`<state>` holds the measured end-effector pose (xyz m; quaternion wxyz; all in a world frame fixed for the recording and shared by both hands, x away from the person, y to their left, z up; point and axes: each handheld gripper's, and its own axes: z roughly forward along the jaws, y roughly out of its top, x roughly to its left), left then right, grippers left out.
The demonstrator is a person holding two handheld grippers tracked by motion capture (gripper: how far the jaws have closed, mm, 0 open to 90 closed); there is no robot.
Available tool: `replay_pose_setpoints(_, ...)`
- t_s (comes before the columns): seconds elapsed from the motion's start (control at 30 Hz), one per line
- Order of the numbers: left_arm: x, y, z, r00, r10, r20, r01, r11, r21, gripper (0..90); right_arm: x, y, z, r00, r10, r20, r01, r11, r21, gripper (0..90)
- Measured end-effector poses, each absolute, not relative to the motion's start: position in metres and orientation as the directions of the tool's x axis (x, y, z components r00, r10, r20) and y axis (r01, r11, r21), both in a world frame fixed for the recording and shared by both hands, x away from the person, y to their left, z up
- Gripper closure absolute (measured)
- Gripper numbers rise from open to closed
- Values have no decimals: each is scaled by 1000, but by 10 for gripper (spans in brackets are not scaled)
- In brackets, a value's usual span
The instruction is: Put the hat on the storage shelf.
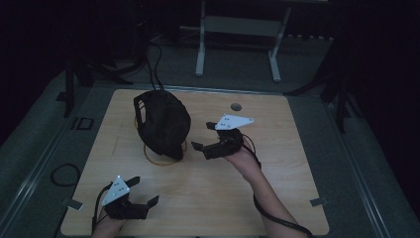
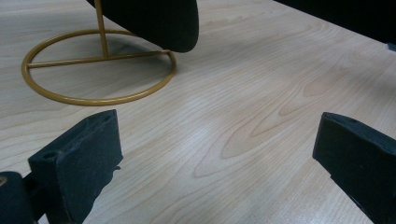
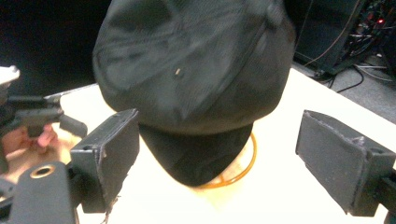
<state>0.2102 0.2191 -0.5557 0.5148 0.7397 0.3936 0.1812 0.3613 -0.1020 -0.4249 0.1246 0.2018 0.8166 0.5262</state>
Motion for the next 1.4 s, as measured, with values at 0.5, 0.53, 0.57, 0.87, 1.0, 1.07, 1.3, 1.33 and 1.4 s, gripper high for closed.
replay_pose_setpoints(0.5,210,220,-555,620,773,-131,394,-163,904,16,340,-123,-462,-895,446,9,201,387,900,136)
replay_pose_setpoints(0.53,210,220,-556,620,774,-129,395,-166,904,16,337,-127,-467,-894,448,15,209,387,898,136)
replay_pose_setpoints(0.57,210,220,-556,620,774,-129,395,-166,904,16,336,-129,-469,-892,451,14,211,389,897,136)
replay_pose_setpoints(0.87,210,220,-556,623,772,-128,393,-168,904,16,324,-145,-493,-894,447,32,232,401,886,139)
replay_pose_setpoints(1.0,210,219,-556,623,772,-125,393,-171,904,16,317,-151,-503,-898,439,37,237,412,880,139)
replay_pose_setpoints(1.07,211,219,-556,623,772,-124,393,-172,903,16,314,-154,-508,-897,440,33,237,417,878,139)
replay_pose_setpoints(1.3,211,218,-556,626,771,-120,392,-178,902,16,305,-165,-522,-898,437,39,245,425,872,139)
replay_pose_setpoints(1.33,210,218,-556,627,769,-125,393,-173,903,16,302,-170,-526,-895,445,40,250,426,870,139)
replay_pose_setpoints(1.4,210,218,-556,626,770,-123,392,-174,904,16,299,-174,-529,-893,448,36,254,436,863,140)
